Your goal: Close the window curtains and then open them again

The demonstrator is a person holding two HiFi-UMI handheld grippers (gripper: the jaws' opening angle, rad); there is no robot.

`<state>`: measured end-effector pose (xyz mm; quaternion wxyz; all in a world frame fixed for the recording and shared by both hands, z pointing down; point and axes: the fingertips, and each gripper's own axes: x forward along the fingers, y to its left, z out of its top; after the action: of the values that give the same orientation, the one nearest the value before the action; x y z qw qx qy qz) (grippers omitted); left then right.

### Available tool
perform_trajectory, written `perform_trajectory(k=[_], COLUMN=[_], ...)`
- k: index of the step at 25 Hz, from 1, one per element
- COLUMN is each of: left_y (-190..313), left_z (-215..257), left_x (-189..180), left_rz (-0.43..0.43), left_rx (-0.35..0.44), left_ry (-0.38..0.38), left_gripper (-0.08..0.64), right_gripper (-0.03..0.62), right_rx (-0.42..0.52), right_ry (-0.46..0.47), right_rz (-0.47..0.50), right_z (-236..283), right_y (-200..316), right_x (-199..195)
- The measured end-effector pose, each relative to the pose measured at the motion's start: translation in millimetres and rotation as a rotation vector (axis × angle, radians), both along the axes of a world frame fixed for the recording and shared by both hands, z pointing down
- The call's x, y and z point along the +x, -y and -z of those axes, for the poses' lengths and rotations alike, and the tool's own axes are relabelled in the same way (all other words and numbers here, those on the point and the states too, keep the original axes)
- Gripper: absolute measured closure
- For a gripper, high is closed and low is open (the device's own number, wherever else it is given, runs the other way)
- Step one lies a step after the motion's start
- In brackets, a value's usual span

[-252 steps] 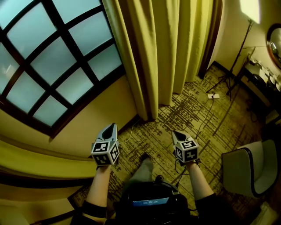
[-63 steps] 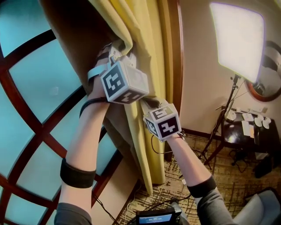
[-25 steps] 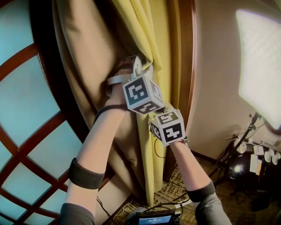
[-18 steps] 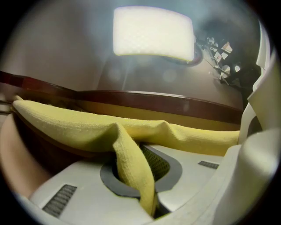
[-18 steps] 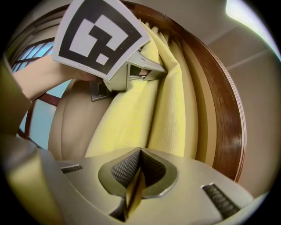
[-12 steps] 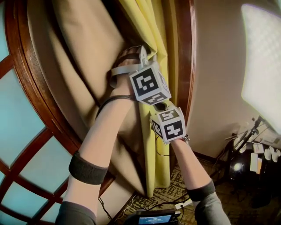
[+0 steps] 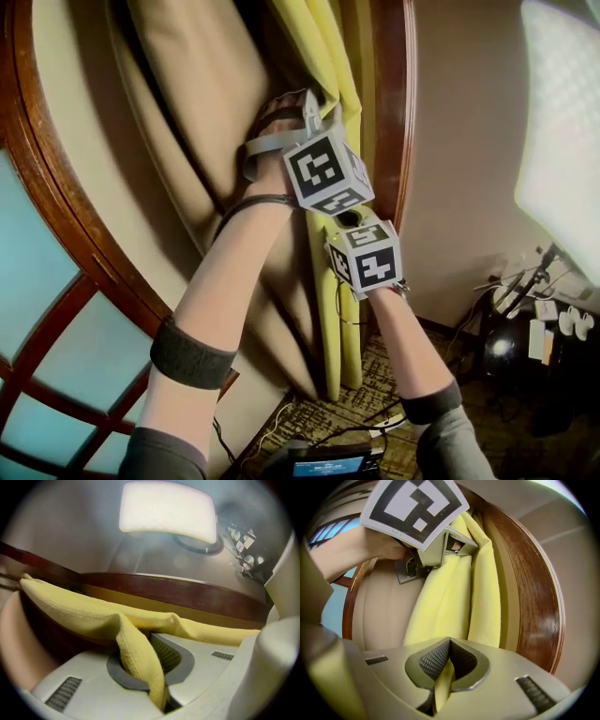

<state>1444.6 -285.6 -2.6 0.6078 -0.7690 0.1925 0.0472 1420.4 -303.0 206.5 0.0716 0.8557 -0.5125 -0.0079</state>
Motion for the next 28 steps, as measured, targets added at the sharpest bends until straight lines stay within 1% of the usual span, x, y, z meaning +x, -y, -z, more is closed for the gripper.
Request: perform_trajectory(k=[5, 11, 18, 21, 24, 28], left_y=[-3, -16, -15, -17, -11, -7], left_z=[-9, -22, -39, -44, -46, -56], left_x=[-28, -63, -112, -134, -158, -192], left_rz=[0.012, 0.025, 0.079, 0.079, 0.104, 0.115], left_rx=[-0.023, -0.07, -0.119, -0.128, -0.122, -0.125], left_ry=[-0.005, -0.007, -0.008, -0.02, -0.024, -0.018], left_gripper=[0.552, 0.548, 0.544, 0.545, 0.543, 0.538], right_gripper=[0.578, 0.578, 0.577, 0.577, 0.577, 0.577], right_rx=[-0.007, 0.001, 0.023, 0.044, 0.059, 0.037], right_ry=[-0.005, -0.004, -0.005, 0.007, 0.014, 0.023], right_rz=[0.029, 0.054, 0.124, 0.158, 0.185, 0.202], right_z=[-4, -7, -5, -7, -10, -26], right_y=[0, -18, -34, -37, -33, -30], right_x=[-26, -56, -105, -126, -148, -183])
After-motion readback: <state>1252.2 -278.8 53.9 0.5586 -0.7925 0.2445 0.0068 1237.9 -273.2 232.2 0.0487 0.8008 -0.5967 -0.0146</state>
